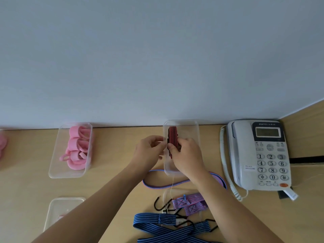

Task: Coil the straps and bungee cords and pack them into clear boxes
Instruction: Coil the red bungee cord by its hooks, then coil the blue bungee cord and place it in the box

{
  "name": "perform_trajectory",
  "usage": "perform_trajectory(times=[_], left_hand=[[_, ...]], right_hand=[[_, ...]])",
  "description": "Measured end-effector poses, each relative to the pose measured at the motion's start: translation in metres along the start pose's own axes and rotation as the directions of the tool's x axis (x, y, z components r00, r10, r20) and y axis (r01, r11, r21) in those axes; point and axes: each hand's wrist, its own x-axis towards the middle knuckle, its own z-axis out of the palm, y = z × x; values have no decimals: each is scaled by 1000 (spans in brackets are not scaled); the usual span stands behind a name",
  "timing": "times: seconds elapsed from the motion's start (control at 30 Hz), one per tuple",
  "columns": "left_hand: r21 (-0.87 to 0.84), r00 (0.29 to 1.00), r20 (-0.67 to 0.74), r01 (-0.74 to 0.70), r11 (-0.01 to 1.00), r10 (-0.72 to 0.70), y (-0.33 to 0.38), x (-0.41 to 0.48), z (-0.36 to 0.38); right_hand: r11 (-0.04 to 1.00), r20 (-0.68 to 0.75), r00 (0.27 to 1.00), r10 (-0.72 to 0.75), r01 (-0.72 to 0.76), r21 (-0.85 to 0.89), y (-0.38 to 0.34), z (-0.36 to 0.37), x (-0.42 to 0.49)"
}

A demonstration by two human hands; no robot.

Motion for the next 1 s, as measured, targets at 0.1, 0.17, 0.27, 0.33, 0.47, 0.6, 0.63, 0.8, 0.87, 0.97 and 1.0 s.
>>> perform_trajectory(times=[0.1, 0.17, 0.27, 0.33, 0.47, 0.6, 0.63, 0.8, 0.87, 0.97, 1.0], left_hand=[[91, 998, -42, -38, 995, 42, -3, -7, -8], [174, 994, -63, -76, 982, 89, -10, -15, -16], [297, 984, -46, -150, 943, 171, -26, -37, -24], [377, 969, -20, -220, 900, 245, -41, -54, -29], [570, 891, 57, -399, 718, 450, -86, -85, -36], [619, 781, 139, -549, 562, 609, -122, -109, -40], [623, 755, 193, -588, 516, 627, -130, -114, -41], [668, 797, 319, -573, 475, 513, -156, -136, -37], [664, 811, 281, -550, 507, 513, -159, -137, -35], [648, 828, 252, -529, 549, 500, -155, -134, -35], [635, 830, 261, -533, 559, 494, -152, -135, -36]], right_hand=[[998, -40, 998, -46, 48, 33, 1, -8, -6], [988, -166, 983, -75, 96, 123, 1, -17, -18], [969, -322, 935, -146, 202, 146, 3, -28, -49], [956, -363, 907, -214, 271, 112, 9, -28, -73], [939, -361, 879, -311, 343, 25, 35, -15, -124], [942, -209, 921, -329, 306, -135, 67, -2, -170], [929, -141, 929, -343, 314, -195, 74, 0, -179], [800, 130, 938, -322, 344, -491, 89, 22, -214], [756, 115, 932, -343, 347, -555, 90, 32, -220], [738, 61, 924, -377, 339, -583, 89, 43, -222], [738, 66, 928, -367, 334, -586, 88, 45, -222]])
